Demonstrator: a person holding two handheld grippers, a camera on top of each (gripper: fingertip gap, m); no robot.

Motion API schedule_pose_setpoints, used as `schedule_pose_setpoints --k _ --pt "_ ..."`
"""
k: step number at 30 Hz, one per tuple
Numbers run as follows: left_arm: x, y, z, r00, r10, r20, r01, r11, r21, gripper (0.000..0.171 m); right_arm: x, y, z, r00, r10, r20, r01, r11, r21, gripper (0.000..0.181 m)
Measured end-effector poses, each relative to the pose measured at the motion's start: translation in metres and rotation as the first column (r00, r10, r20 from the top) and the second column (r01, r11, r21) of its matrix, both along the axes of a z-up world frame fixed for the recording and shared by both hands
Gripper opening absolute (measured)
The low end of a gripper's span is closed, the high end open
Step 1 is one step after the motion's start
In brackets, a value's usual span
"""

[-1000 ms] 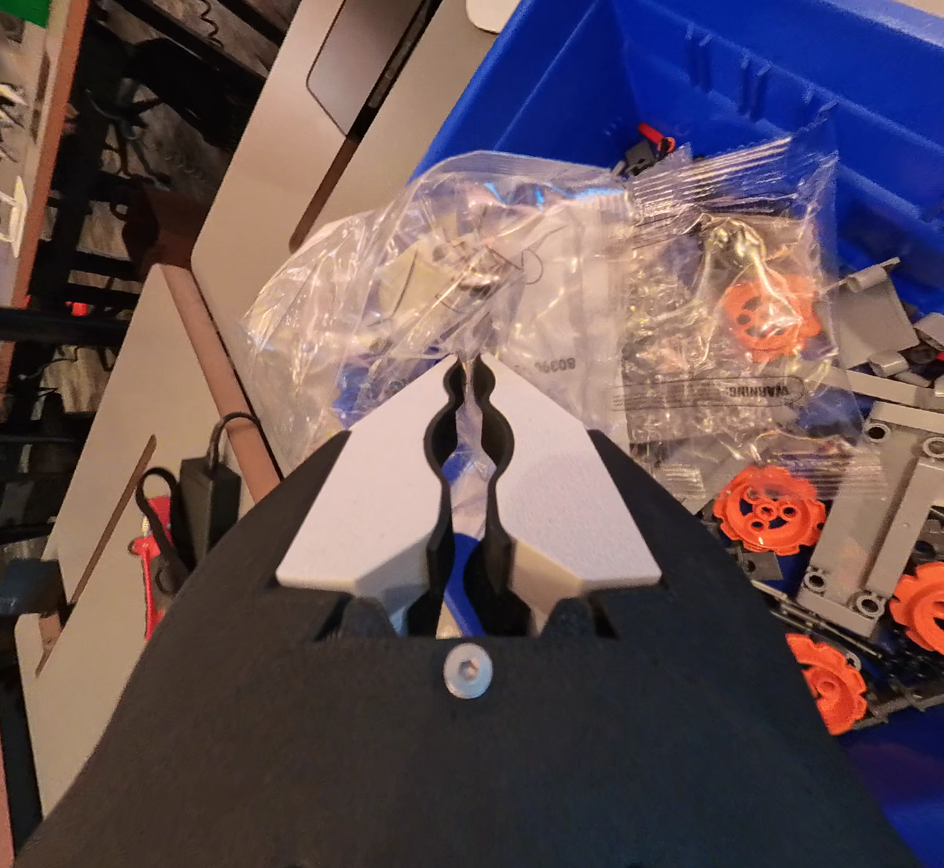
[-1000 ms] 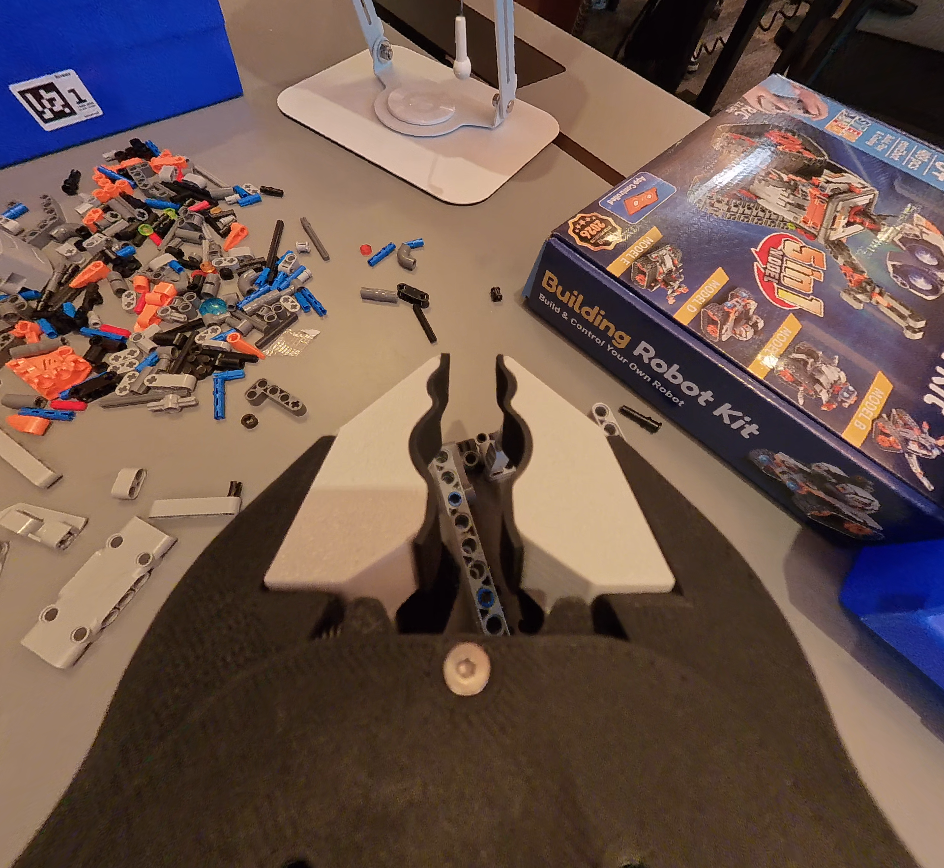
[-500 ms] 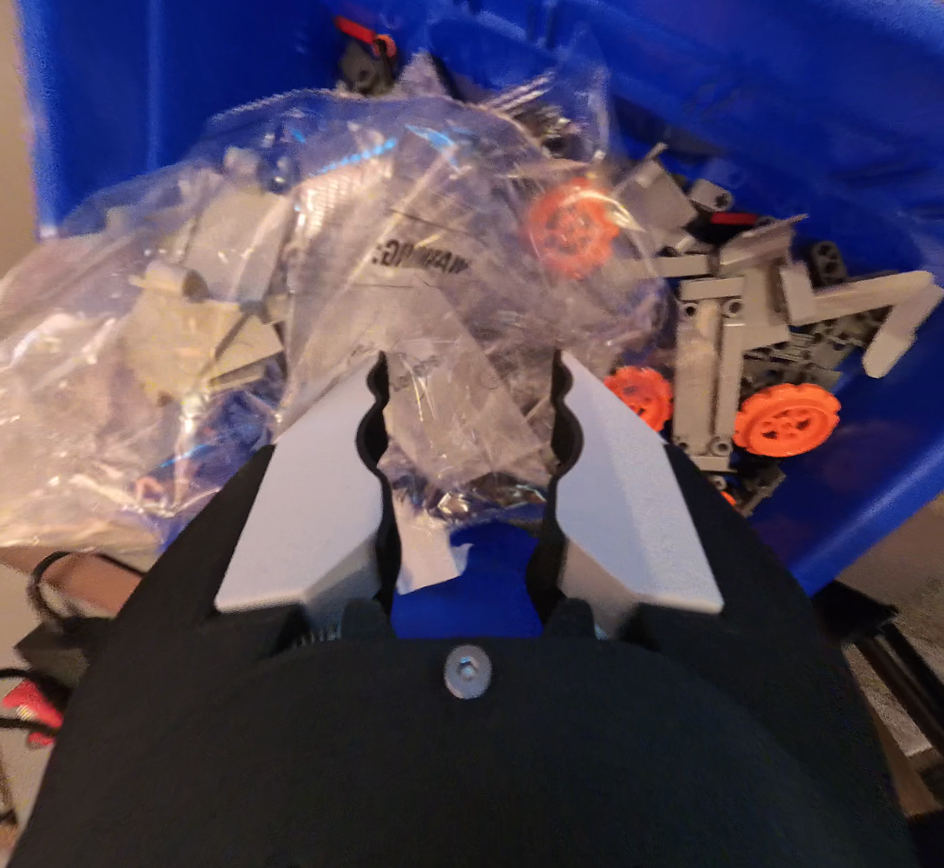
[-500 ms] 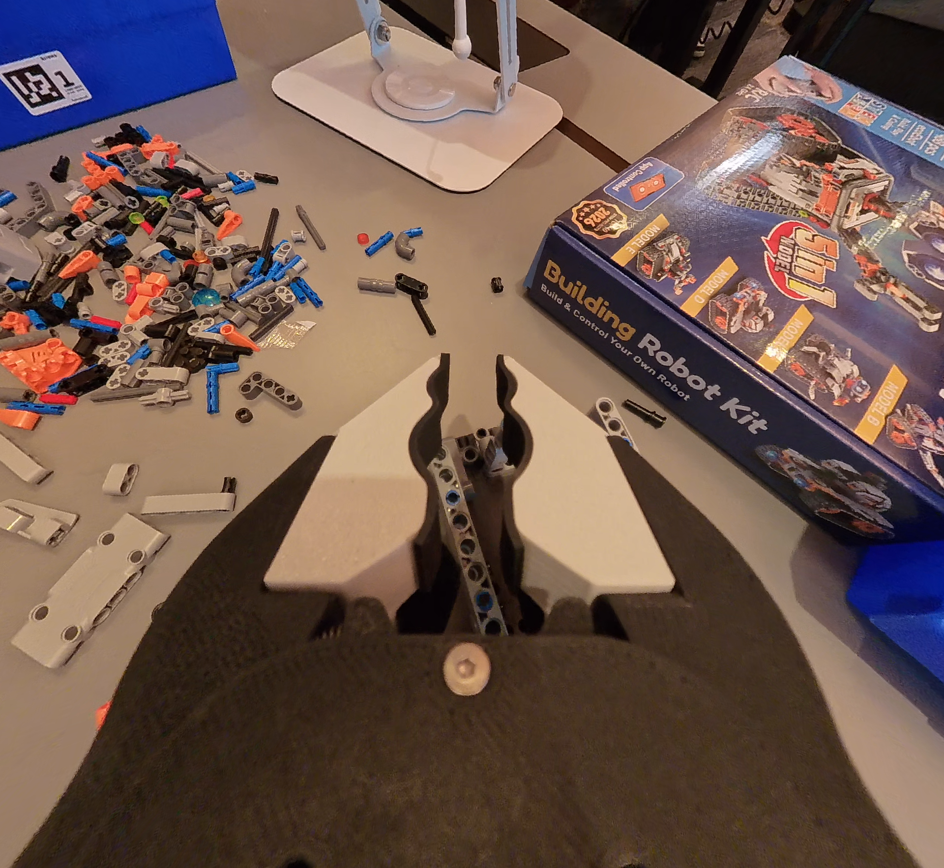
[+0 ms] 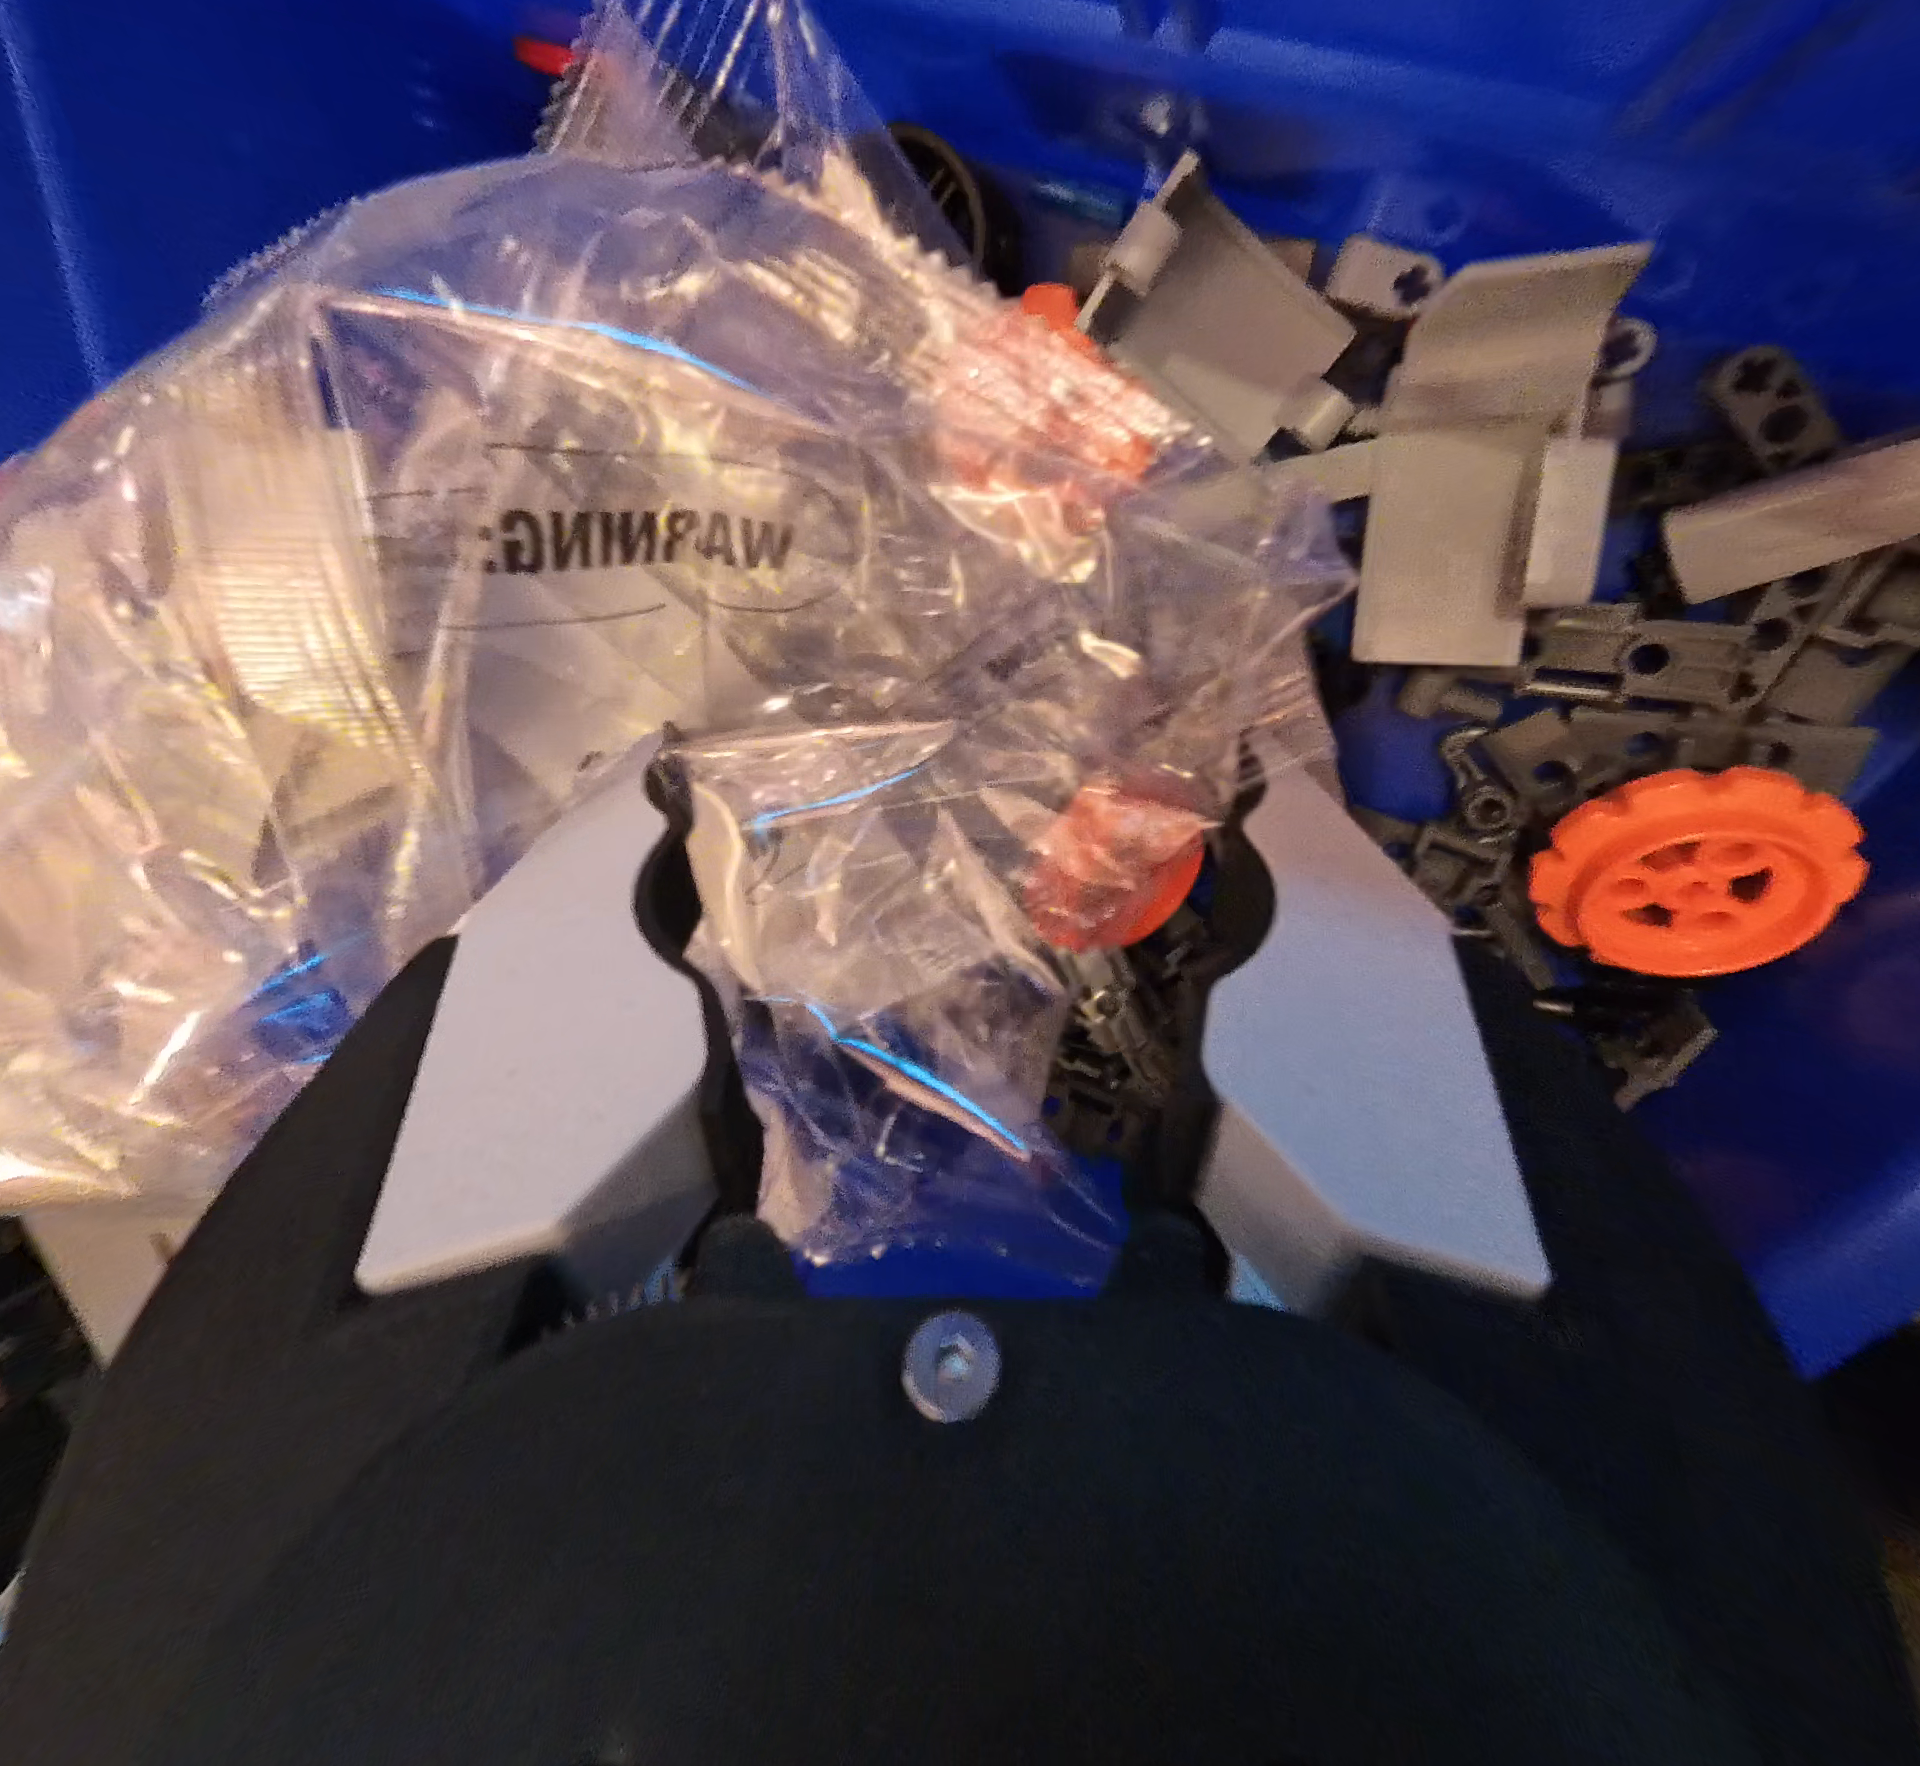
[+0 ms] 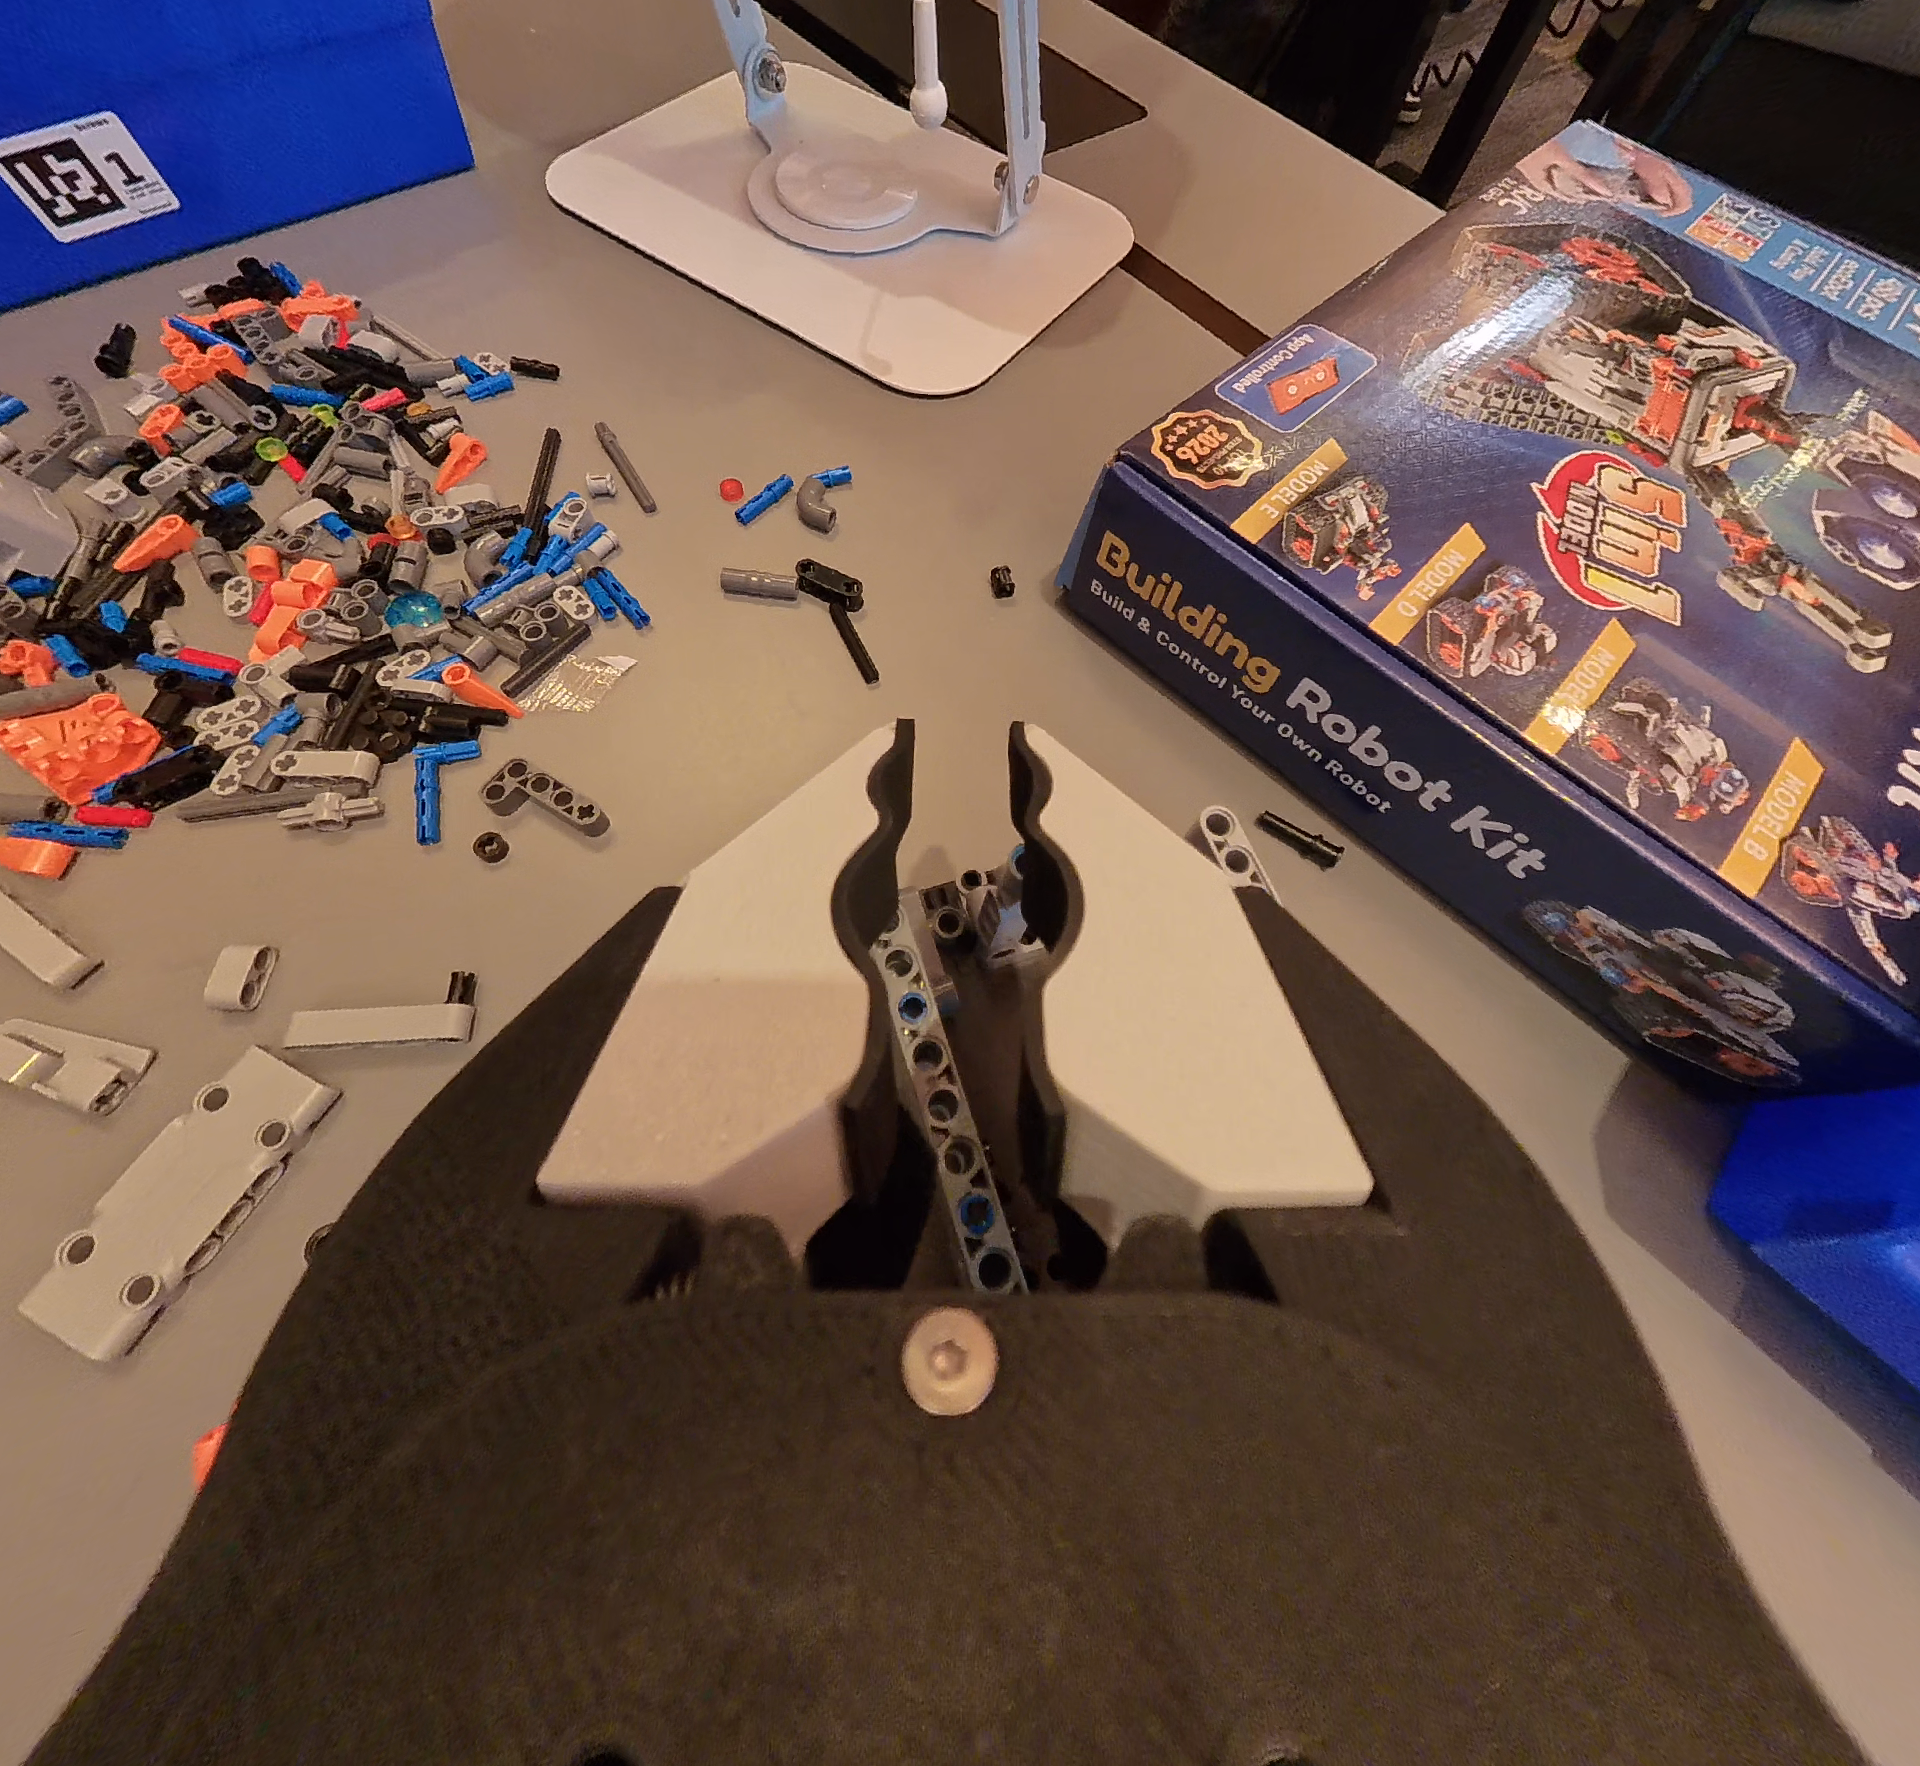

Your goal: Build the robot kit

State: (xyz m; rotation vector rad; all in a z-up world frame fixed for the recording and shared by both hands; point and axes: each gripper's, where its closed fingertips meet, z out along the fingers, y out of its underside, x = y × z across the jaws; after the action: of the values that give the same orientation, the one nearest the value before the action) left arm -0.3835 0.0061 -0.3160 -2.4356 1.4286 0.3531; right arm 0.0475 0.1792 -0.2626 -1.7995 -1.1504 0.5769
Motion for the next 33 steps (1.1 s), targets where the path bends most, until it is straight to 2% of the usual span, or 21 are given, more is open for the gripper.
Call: schedule_pose_setpoints --k 1,4,6,13,18,27,33 --pt "-0.004 0.002 0.001 1.000 0.004 -0.024 -0.004 1.000 0.023 0.090 0.000 0.000 0.000 1.000 0.000 0.000 0.000 1.000 -0.001 0.016" --pt "-0.005 0.003 0.003 1.000 0.016 0.000 -0.016 0.999 0.041 0.080 0.000 0.000 -0.001 1.000 -0.002 0.001 0.002 1.000 -0.002 0.016" --pt "-0.004 0.006 0.008 0.999 0.019 0.036 -0.021 0.998 0.055 0.059 0.001 0.001 -0.001 1.000 -0.003 0.001 0.003 1.000 -0.003 0.016" --pt "-0.010 0.022 0.028 0.999 0.021 0.035 -0.026 0.989 0.146 0.006 0.002 0.002 -0.003 1.000 -0.008 0.004 0.008 1.000 -0.006 0.016" --pt "-0.019 0.030 0.046 0.997 0.052 0.060 -0.061 0.983 0.172 0.003 0.002 0.003 -0.005 1.000 -0.011 0.008 0.011 1.000 -0.009 0.016" --pt "-0.043 0.057 0.103 0.988 0.128 0.087 -0.149 0.939 0.309 0.000 0.002 0.003 -0.001 1.000 -0.017 0.015 0.017 1.000 0.019 0.015" --pt "-0.054 0.075 0.117 0.982 0.169 0.088 -0.189 0.920 0.342 0.000 0.002 0.004 -0.001 1.000 -0.023 0.021 0.022 0.999 0.031 0.014"
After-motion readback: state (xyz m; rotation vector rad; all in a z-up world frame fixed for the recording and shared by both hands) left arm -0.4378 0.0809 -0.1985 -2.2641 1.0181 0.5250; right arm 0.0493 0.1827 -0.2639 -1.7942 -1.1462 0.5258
